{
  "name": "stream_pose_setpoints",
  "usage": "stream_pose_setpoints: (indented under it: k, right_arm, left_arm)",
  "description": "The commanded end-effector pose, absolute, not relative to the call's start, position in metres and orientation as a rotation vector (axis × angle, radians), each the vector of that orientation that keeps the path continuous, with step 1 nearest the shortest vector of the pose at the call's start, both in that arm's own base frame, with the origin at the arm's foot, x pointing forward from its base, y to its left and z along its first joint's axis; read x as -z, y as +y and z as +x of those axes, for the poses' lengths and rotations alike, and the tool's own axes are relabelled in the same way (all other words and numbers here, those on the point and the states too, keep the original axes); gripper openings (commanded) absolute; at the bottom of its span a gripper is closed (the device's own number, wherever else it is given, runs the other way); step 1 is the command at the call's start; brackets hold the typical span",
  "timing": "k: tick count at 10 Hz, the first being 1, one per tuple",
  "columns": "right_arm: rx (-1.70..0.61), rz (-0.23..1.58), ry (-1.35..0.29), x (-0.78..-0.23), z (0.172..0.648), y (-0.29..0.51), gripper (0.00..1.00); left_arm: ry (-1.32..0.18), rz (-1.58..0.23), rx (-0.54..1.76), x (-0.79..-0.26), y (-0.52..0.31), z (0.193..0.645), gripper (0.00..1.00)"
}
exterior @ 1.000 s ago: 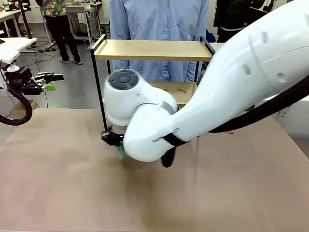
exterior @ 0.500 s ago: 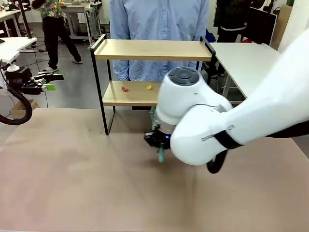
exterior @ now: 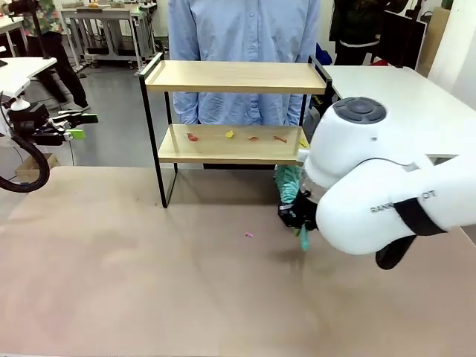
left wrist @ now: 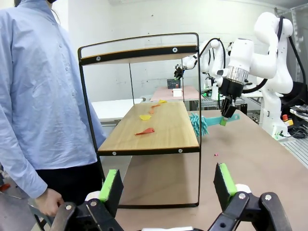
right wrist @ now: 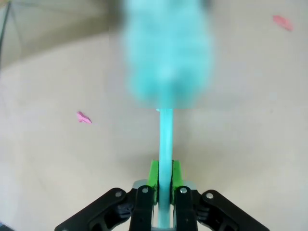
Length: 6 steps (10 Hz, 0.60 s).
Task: Clean the shelf.
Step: Clean the specific section of the Shelf indicated by the human with the Duster.
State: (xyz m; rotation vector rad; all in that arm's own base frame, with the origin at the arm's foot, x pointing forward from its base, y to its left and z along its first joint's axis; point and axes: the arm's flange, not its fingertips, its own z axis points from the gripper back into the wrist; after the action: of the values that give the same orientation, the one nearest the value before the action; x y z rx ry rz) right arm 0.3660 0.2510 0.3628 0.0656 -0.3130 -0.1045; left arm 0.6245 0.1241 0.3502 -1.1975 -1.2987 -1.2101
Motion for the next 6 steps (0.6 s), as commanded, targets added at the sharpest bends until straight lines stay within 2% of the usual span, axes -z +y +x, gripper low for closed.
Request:
stream_pose_setpoints:
  k: [1, 4, 6]
  right_arm:
    - [0.153, 0.075, -0.288, -0.353, 0.368, 0.262, 0.13]
    - [0.112, 0.060, -0.305, -0.360, 0.363, 0.252, 0.13]
    - [-0.023, 0.115, -0.384, -0.396, 0.335, 0.240, 0.13]
  left_arm:
    - [-1.300, -1.188, 1.231, -0.353, 0.124, 0.623, 1.00]
    - [-1.300, -1.188, 1.231, -0.353, 0.124, 0.623, 1.00]
    - [-1.300, -1.188, 1.231, -0.353, 0.124, 0.623, 1.00]
